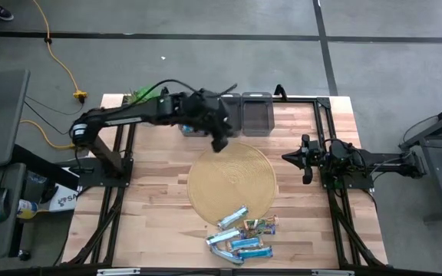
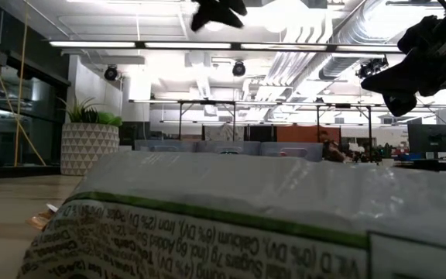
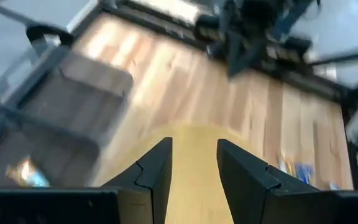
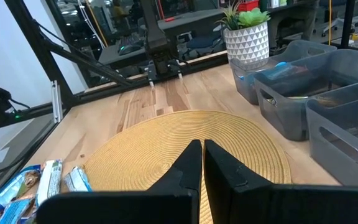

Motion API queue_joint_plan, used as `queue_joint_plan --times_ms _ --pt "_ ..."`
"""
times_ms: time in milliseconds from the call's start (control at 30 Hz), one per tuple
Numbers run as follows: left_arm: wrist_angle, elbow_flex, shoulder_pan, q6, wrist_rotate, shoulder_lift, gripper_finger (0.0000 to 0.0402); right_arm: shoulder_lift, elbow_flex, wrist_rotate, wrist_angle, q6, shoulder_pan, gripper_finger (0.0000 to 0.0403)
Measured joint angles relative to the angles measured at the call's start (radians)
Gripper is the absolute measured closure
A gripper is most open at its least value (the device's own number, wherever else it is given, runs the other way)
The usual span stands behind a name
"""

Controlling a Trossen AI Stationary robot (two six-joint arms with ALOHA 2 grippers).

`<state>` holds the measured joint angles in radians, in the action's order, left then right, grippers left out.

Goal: Pick and place Granola Bars by type
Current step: Put the blue granola bar into the right black bin

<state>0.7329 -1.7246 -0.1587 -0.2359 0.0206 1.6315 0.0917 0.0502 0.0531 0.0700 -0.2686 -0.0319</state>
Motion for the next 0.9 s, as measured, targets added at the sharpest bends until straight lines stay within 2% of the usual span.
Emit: queue_joint_plan --times_ms 200,367,733,900 --pt "0.102 0.0 0.11 -0.014 -0.142 -0.055 0.0277 0.0 0.0 0.0 0.0 0.0 0.0 0.0402" --pt "0.119 0.001 0.19 -0.042 -0.195 -0.062 0.0277 0.0 0.0 0.0 -0.001 0.0 0.0 0.0402" --pt "0.155 0.005 0.366 -0.113 -0.404 -0.107 0.0277 0.0 0.0 0.0 -0.001 0.0 0.0 0.0402" --pt "0.104 0.1 0.406 -0.135 -0.45 -0.186 0.0277 0.001 0.0 0.0 -0.001 0.0 0.0 0.0402"
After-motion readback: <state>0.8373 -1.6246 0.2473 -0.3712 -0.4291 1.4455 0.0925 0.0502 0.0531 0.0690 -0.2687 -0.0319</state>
